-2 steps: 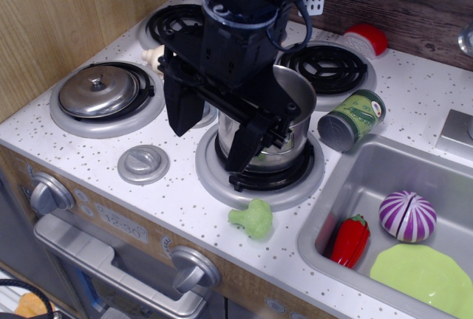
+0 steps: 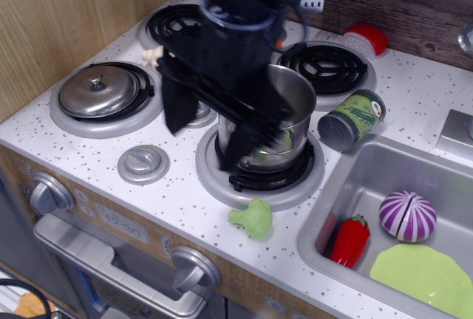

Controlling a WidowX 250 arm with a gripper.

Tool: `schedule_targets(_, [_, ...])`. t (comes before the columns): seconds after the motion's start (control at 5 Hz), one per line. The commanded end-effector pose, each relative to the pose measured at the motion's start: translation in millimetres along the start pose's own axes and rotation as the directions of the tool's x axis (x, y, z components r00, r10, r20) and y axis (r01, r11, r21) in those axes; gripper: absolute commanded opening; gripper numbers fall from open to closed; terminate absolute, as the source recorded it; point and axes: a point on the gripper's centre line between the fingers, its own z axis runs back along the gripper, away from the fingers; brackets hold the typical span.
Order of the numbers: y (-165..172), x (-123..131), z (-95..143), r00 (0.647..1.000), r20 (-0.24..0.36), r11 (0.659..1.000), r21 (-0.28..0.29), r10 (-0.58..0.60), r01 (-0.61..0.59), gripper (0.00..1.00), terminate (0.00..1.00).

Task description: Put lid on pot or pan

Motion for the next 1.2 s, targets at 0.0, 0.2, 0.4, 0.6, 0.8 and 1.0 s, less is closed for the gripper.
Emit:
schedule_targets(0.0, [59,12,7,0.998,0.066,0.999,0.041,-0.004,0.001,1.00,0.00])
schedule_targets(0.2, [97,21,-5,0.994,0.104,0.995,0.102,-0.011,0.000,1.00,0.00])
schedule_targets(0.4, [140,36,-17,0.985,0.139,0.986,0.146,-0.097,0.076,1.00,0.00])
schedule_targets(0.6, [169,44,-28,0.976,0.160,0.978,0.176,-0.145,0.116,1.00,0.00])
schedule_targets(0.8, [187,52,-41,0.970,0.199,0.982,0.156,-0.140,0.110,1.00,0.00])
schedule_targets(1.0, [203,62,-61,0.957,0.242,0.983,0.129,-0.161,0.133,1.00,0.00])
